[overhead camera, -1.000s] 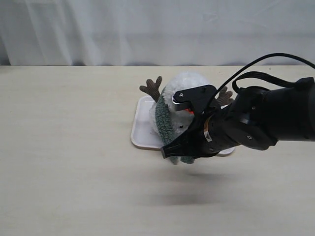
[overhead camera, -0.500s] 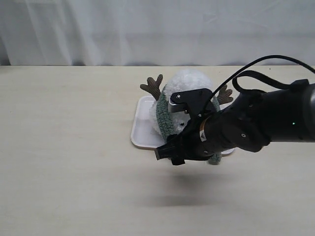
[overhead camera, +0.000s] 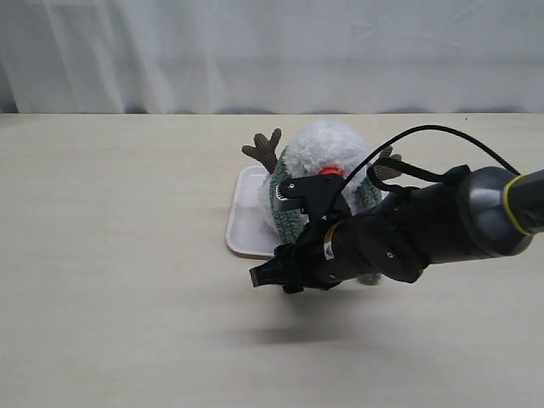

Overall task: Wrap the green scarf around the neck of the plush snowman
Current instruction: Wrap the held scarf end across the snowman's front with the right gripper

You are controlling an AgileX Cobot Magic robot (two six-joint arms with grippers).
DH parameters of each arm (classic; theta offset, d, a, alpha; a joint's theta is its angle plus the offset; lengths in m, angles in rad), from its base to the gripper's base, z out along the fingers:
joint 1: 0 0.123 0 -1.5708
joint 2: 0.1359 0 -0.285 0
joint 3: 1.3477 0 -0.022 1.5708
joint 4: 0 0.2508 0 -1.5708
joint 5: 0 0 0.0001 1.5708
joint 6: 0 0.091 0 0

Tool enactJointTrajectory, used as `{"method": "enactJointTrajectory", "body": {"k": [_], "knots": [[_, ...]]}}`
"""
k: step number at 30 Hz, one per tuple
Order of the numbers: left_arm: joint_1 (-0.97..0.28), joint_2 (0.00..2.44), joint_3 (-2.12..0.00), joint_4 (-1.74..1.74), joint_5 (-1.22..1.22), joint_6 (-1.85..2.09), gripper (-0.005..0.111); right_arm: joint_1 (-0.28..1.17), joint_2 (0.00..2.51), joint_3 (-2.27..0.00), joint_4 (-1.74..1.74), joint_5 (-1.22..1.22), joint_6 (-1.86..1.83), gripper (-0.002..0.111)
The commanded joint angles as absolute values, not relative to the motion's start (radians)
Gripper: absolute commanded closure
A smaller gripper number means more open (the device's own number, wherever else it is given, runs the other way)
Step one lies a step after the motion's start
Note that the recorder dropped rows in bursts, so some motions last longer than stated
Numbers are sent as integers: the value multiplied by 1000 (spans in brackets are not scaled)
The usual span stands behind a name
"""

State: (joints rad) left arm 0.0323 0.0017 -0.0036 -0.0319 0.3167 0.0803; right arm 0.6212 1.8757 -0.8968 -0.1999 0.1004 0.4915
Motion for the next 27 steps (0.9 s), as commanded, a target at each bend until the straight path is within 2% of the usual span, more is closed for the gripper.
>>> {"method": "enactJointTrajectory", "body": {"k": [1, 3, 4, 8, 15, 19, 22, 27], "knots": [[34, 0, 0, -39, 308, 77, 107, 619, 1876, -893, -235, 75, 457, 86], [34, 0, 0, -39, 308, 77, 107, 619, 1876, -893, -276, 80, 456, 101], [34, 0, 0, -39, 308, 77, 107, 619, 1876, -893, -282, 80, 456, 104], [34, 0, 0, -39, 308, 77, 107, 619, 1876, -893, -282, 109, 456, 104], [34, 0, 0, -39, 308, 77, 107, 619, 1801, -915, -334, 297, 456, 104], [34, 0, 0, -39, 308, 77, 107, 619, 1760, -915, -298, 304, 456, 104], [34, 0, 0, -39, 308, 77, 107, 619, 1765, -915, -250, 304, 455, 93], [34, 0, 0, -39, 308, 77, 107, 619, 1789, -915, -212, 276, 455, 57]]}}
